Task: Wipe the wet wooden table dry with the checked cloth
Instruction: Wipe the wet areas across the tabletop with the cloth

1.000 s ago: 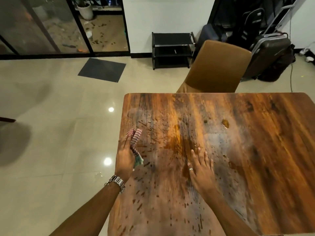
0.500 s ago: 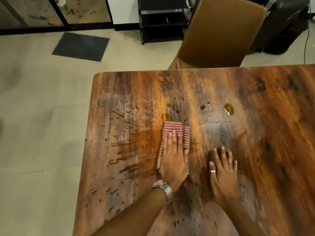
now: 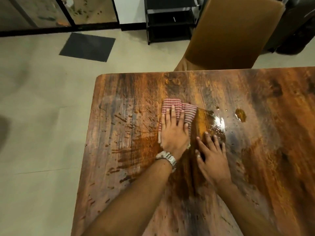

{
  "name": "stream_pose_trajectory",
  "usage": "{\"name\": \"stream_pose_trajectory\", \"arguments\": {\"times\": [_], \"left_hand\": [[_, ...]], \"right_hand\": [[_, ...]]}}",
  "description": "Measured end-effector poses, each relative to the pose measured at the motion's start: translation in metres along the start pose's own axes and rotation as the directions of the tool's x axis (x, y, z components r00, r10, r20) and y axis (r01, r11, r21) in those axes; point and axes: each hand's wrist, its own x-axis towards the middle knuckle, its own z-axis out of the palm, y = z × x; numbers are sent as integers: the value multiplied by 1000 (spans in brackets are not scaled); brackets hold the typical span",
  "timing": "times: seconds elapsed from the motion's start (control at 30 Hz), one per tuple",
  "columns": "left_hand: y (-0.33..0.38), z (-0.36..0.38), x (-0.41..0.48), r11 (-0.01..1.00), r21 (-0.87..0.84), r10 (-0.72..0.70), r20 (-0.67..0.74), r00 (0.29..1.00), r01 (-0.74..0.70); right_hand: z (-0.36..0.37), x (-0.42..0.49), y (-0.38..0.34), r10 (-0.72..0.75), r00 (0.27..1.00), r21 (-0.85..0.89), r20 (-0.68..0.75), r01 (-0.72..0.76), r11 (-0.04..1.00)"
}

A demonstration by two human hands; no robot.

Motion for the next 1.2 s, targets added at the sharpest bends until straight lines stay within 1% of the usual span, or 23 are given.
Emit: {"name": "stream_pose_trajectory", "arguments": {"times": [0.1,0.2,0.3,0.4,0.5,0.57,0.7,0.77,0.83,0.9,0.97,1.07,1.1,1.2], "left_hand": [[-74,-28,4,991,18,-132,-36,991,132],[-141,-46,1,974,33,-220,-78,972,224],[-185,-59,4,953,48,-290,-135,947,298],[-201,-66,16,932,70,-341,-166,925,356],[-193,-63,24,921,53,-372,-183,910,387],[-180,-60,20,919,60,-373,-183,910,389],[-118,-36,5,952,103,-273,-147,951,289],[-71,-18,-2,975,99,-186,-129,974,200],[-20,-1,-3,993,61,-90,-112,990,97],[28,12,6,999,45,6,-77,997,-3],[63,17,25,997,40,70,-32,997,-69],[82,15,50,992,49,118,15,993,-119],[81,15,53,989,56,134,10,991,-134],[56,10,55,988,5,151,-41,988,-151]], "right_hand": [[-4,34,-48,-85,995,-1,43,85,996],[3,55,-93,-156,985,-1,68,157,988],[9,63,-114,-170,984,17,53,169,985],[13,61,-105,-186,982,13,27,186,982],[14,61,-84,-203,979,28,-10,204,979],[12,62,-68,-180,983,35,-40,181,983],[5,62,-31,-85,993,46,-80,89,995],[-2,60,-16,-50,995,41,-80,54,998],[-8,58,-4,-17,997,34,-80,20,999],[-16,57,9,16,997,53,-78,-12,999],[-22,58,22,58,994,79,-95,-51,996],[-28,64,36,92,990,81,-110,-83,993],[-28,66,35,92,989,76,-113,-84,994],[-21,71,12,83,989,52,-122,-77,996]]}}
